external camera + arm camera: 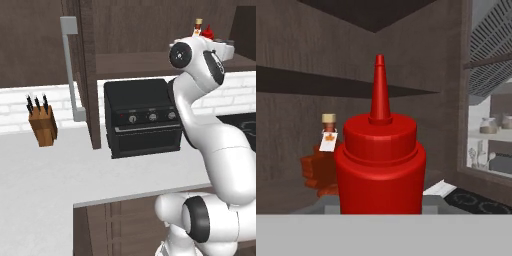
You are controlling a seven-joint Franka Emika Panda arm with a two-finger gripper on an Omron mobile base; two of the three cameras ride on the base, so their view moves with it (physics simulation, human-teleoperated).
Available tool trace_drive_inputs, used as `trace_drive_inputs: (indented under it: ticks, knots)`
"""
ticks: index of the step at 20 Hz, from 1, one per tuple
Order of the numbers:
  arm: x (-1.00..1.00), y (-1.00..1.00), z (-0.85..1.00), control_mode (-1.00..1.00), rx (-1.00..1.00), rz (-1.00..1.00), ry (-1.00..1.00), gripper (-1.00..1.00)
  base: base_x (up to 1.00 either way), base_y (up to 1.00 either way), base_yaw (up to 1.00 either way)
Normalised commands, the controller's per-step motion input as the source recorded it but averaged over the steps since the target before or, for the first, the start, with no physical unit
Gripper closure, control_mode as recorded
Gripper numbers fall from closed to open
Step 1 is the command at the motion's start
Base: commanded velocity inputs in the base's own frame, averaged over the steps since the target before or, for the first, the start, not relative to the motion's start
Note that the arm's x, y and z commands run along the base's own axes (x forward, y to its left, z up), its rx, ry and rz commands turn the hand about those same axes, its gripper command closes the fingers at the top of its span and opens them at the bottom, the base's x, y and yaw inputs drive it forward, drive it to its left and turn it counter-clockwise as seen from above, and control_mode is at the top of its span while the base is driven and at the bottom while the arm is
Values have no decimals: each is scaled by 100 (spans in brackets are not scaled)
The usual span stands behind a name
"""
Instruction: Put the shaker and condiment bottle from the counter next to their counterparts in the cabinet.
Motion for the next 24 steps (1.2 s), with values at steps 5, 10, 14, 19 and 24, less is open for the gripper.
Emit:
trace_drive_inputs:
  ticks: [5,10,14,19,24]
  knots:
    - [5,4,0,-100,0,1,0,100,0,0,0]
    - [14,0,-2,-100,0,2,0,100,0,0,0]
    - [30,2,-14,-100,0,1,0,100,0,0,0]
    - [39,0,-15,-100,0,2,0,100,0,0,0]
    - [41,0,-7,-100,0,0,0,100,0,0,0]
